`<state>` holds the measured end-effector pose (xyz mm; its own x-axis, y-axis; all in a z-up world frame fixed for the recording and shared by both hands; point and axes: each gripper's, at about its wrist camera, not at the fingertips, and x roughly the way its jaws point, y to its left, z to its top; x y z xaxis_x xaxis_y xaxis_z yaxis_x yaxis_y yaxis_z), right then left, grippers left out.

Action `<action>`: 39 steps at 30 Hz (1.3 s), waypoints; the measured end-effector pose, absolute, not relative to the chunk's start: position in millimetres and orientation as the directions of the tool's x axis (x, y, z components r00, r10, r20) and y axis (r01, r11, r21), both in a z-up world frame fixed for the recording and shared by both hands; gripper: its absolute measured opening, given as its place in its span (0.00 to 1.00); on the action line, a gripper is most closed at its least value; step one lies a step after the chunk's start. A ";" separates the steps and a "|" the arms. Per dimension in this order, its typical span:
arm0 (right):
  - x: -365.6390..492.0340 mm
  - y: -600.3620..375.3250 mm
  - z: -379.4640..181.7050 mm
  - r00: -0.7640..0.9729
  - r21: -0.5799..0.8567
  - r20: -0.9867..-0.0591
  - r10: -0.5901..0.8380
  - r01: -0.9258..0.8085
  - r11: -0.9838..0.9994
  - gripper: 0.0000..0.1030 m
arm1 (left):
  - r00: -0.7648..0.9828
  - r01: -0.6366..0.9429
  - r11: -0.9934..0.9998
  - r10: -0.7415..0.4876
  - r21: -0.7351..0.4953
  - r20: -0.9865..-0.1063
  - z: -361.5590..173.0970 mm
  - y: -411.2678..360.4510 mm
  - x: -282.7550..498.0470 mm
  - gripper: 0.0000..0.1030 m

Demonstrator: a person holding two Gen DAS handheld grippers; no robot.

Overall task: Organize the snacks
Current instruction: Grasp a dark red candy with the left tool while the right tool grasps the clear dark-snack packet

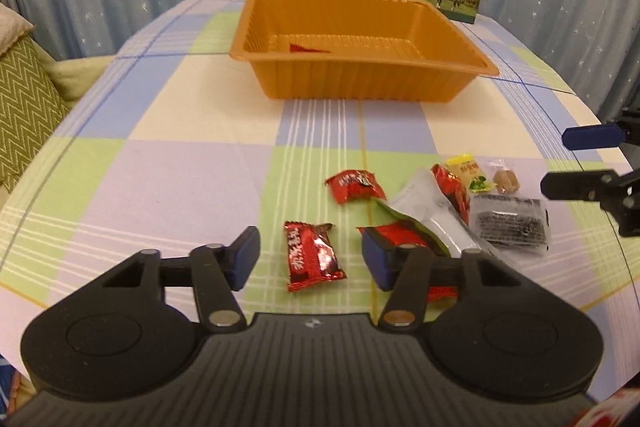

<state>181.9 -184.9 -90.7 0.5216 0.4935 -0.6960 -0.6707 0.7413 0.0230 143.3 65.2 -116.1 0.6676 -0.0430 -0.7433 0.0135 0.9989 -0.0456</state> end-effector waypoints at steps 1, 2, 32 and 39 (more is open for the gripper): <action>182.8 -185.5 -94.2 0.505 0.021 -0.705 0.498 -0.687 0.726 0.65 | 0.663 0.011 0.999 -0.040 -0.043 -0.747 -117.6 65.0 143.4 0.50; 183.4 -185.4 -97.4 0.488 0.021 -0.713 0.503 -0.702 0.711 0.65 | 0.660 0.011 0.999 -0.037 -0.040 -0.751 -118.7 65.1 143.6 0.49; 185.7 -138.5 -133.6 0.371 0.013 -0.791 0.486 -0.785 0.620 0.40 | 0.649 -0.001 1.000 -0.020 -0.027 -0.760 -128.8 69.3 147.3 0.34; 185.9 -136.3 -136.6 0.379 0.002 -0.791 0.480 -0.783 0.622 0.40 | 0.654 0.035 0.999 -0.025 -0.003 -0.756 -130.2 61.0 154.4 0.26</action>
